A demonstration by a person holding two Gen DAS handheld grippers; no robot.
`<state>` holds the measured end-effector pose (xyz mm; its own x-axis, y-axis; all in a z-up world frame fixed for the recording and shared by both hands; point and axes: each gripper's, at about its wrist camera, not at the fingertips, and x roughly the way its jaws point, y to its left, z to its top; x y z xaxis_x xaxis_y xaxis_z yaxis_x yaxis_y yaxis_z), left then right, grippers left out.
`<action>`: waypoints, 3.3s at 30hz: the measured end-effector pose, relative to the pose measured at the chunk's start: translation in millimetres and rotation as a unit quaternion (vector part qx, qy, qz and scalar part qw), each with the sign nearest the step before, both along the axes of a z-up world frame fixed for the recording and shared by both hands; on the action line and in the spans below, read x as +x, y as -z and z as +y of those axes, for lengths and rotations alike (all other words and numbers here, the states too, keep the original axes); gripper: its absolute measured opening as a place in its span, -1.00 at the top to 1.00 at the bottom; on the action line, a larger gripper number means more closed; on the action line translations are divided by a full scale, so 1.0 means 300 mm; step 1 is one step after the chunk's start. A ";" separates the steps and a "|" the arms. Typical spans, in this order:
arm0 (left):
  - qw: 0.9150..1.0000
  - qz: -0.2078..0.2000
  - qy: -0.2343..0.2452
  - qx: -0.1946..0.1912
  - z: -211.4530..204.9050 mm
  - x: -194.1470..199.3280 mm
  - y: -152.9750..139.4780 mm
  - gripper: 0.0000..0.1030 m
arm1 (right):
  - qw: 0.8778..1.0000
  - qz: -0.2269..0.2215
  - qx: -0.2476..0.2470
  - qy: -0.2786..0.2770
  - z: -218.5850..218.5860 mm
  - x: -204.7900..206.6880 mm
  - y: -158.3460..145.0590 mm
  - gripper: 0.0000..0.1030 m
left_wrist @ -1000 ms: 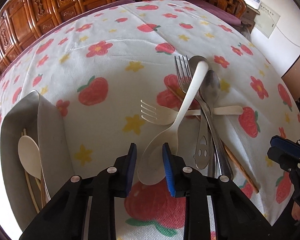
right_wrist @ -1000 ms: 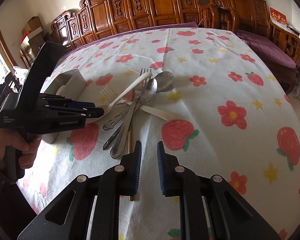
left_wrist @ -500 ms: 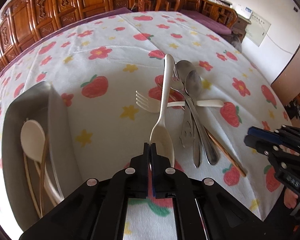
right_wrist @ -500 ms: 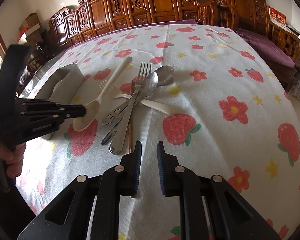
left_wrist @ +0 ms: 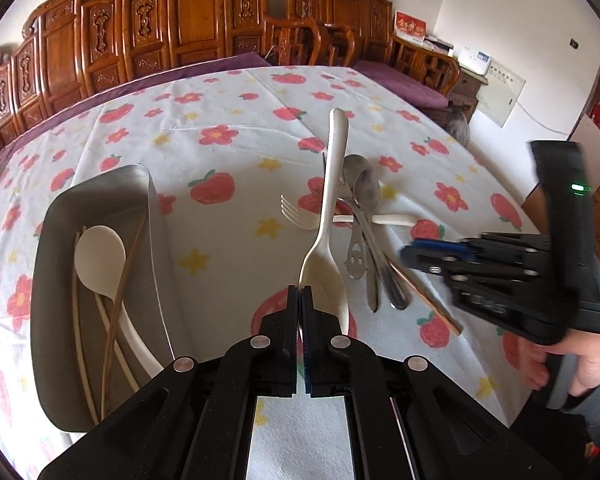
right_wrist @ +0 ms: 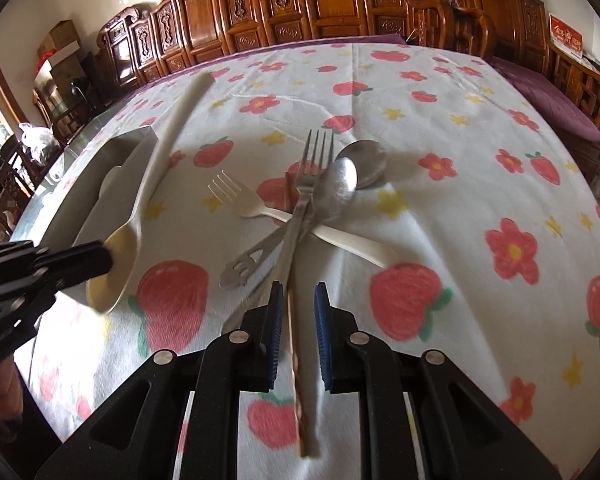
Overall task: Organize utensils
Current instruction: 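Grasp a metal fork with the right gripper while the left holds the white spoon, then lower the white spoon into the metal tray and open the left gripper while the right lifts the fork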
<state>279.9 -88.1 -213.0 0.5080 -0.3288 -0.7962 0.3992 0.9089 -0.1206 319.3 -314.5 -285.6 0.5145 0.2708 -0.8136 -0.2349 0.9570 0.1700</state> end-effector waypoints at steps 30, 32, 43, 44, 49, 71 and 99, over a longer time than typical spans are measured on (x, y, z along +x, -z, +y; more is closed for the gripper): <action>0.999 -0.024 0.002 -0.026 0.080 -0.022 -0.049 0.99 | 0.997 0.034 -0.054 0.043 0.082 0.135 0.002 0.80; 0.999 -0.024 0.001 -0.027 0.085 -0.018 -0.051 0.99 | 0.997 0.030 -0.050 0.041 0.077 0.126 -0.017 0.80; 0.999 -0.027 -0.003 -0.027 0.097 -0.019 -0.060 0.99 | 0.994 0.042 -0.098 -0.008 0.099 0.055 -0.020 0.82; 0.999 -0.027 -0.004 -0.027 0.098 -0.020 -0.060 0.99 | 0.994 0.046 -0.098 -0.008 0.096 0.051 -0.009 0.90; 0.999 -0.027 -0.004 -0.027 0.099 -0.021 -0.061 0.99 | 0.994 0.048 -0.096 -0.006 0.094 0.052 0.003 0.89; 0.999 -0.029 0.001 -0.027 0.097 -0.026 -0.052 0.99 | 0.995 0.065 -0.077 -0.009 0.095 0.130 0.011 0.76; 0.999 -0.036 -0.009 -0.032 0.134 -0.028 -0.085 0.98 | 0.993 0.019 -0.114 -0.036 0.120 0.066 -0.049 0.95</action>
